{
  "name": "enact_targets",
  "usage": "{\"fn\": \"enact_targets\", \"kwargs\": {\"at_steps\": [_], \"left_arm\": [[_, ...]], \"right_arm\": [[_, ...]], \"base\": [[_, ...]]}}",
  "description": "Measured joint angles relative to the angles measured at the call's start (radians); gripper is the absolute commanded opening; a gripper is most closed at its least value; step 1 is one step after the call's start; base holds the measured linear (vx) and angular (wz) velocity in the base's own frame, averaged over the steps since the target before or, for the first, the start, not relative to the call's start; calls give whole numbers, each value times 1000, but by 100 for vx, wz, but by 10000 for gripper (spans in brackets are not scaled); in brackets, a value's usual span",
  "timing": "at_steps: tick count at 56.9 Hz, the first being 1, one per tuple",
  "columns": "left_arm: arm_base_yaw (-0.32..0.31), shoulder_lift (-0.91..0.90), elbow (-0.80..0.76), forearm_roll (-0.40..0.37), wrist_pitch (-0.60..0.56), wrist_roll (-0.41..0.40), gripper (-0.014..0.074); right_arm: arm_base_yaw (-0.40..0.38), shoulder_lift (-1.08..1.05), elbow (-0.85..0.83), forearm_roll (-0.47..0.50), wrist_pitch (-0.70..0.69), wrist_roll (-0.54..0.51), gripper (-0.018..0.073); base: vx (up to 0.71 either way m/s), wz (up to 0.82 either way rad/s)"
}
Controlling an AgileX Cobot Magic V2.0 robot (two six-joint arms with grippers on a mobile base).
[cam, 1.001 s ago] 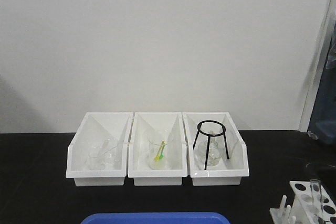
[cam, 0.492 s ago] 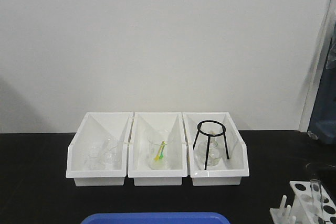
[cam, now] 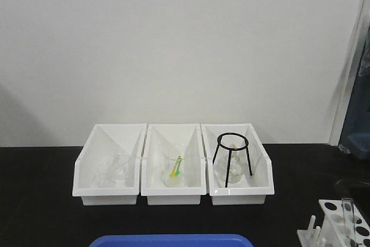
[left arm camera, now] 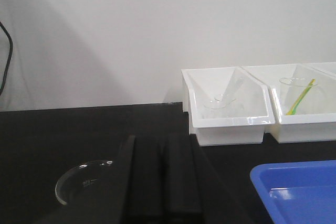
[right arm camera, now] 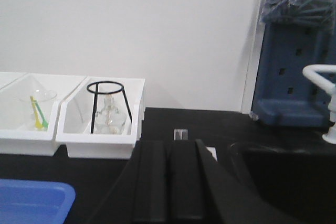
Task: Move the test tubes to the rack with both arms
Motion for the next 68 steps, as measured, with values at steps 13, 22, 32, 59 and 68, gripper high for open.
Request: {"fn": "enact_targets", "kwargs": {"at_steps": [13, 22, 32, 59, 68], "left_arm": [[0, 0, 0, 0, 0, 0, -17], [0, 0, 0, 0, 0, 0, -17], [0, 0, 4, 0, 1, 0, -17], [0, 0, 5, 0, 1, 0, -17], [0, 0, 5, 0, 1, 0, -17]], "right_arm": [[3, -135, 187, 40, 0, -1, -11], [4, -208, 235, 55, 16, -1, -7], [5, -214, 235, 63, 11, -1, -7], [5, -214, 236, 65, 11, -1, -7], [5, -214, 236, 65, 11, -1, -7]], "base": [[0, 0], [0, 0], [0, 0], [0, 0], [0, 0]]}}
